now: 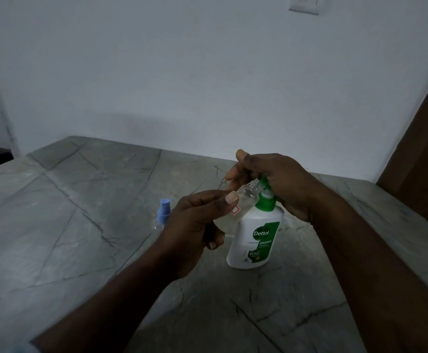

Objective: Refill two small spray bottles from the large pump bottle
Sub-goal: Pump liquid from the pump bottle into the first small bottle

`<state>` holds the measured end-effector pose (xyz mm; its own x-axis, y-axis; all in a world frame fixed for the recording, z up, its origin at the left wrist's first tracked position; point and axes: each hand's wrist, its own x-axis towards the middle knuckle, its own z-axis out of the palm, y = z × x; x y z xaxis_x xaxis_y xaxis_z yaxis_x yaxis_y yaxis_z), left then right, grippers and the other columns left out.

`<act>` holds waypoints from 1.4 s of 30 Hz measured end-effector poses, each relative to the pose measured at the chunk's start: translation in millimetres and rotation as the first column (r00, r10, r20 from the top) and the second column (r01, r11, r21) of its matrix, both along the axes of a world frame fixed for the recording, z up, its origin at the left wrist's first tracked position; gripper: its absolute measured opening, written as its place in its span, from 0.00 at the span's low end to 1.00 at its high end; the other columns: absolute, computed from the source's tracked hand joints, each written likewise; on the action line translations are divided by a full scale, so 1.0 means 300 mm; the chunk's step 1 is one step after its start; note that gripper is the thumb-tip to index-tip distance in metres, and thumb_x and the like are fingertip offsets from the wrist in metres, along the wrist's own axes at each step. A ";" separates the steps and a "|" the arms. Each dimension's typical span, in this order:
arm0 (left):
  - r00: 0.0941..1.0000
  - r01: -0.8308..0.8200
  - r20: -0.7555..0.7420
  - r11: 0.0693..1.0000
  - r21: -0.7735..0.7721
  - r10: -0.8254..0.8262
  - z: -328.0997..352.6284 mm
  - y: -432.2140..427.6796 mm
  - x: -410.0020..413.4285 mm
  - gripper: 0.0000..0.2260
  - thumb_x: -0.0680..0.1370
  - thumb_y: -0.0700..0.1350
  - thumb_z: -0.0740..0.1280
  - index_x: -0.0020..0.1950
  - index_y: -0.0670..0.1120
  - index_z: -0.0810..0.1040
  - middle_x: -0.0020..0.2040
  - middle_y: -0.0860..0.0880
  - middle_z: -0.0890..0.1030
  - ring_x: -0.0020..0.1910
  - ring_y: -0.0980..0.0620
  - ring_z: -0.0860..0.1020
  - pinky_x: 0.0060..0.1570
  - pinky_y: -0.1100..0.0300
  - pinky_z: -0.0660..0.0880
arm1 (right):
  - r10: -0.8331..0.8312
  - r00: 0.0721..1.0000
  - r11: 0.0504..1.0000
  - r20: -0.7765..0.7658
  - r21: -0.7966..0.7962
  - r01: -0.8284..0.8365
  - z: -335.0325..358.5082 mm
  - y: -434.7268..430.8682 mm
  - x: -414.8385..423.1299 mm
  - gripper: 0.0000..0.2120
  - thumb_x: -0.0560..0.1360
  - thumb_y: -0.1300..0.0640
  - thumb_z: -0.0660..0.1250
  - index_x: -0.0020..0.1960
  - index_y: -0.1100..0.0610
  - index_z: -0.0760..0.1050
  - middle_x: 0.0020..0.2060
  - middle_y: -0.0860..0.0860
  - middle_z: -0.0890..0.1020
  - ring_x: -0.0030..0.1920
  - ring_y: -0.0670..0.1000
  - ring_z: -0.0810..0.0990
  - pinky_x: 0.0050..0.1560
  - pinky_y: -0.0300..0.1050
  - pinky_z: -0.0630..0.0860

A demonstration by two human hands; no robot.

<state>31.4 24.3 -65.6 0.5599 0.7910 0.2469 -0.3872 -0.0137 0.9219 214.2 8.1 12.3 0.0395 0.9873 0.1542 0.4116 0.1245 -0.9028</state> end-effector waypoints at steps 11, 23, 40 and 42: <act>1.000 -0.014 -0.025 1.000 -0.011 0.014 -0.009 0.003 0.002 0.15 0.72 0.51 0.72 0.52 0.41 0.85 0.41 0.49 0.84 0.27 0.51 0.71 0.23 0.63 0.65 | -0.062 0.996 0.998 0.059 -0.023 0.063 -0.020 -0.002 -0.002 0.22 0.84 0.49 0.60 0.44 0.58 0.87 0.46 0.55 0.88 0.52 0.60 0.86 0.62 0.63 0.80; 1.000 0.016 0.001 1.000 -0.001 -0.016 -0.006 0.004 0.000 0.09 0.74 0.51 0.72 0.47 0.47 0.87 0.39 0.50 0.84 0.26 0.53 0.71 0.23 0.63 0.65 | 0.121 0.946 0.985 -0.301 -0.085 -0.153 -0.009 -0.003 0.021 0.20 0.83 0.51 0.59 0.55 0.65 0.83 0.49 0.65 0.86 0.46 0.59 0.86 0.48 0.53 0.83; 1.000 0.006 -0.018 1.000 0.024 -0.005 -0.008 0.006 -0.003 0.09 0.75 0.50 0.72 0.48 0.47 0.88 0.41 0.49 0.84 0.28 0.52 0.71 0.23 0.63 0.65 | -0.015 1.000 0.995 -0.011 -0.098 0.014 -0.022 0.009 0.039 0.16 0.84 0.54 0.60 0.53 0.56 0.87 0.52 0.56 0.88 0.55 0.59 0.86 0.64 0.63 0.79; 1.000 -0.001 -0.028 1.000 0.015 0.001 -0.009 0.007 -0.003 0.10 0.74 0.50 0.71 0.48 0.45 0.87 0.39 0.48 0.83 0.27 0.51 0.70 0.23 0.63 0.64 | -0.012 1.000 0.993 0.012 -0.115 0.013 -0.026 0.007 0.036 0.16 0.84 0.54 0.60 0.53 0.56 0.87 0.55 0.56 0.87 0.56 0.59 0.85 0.65 0.64 0.78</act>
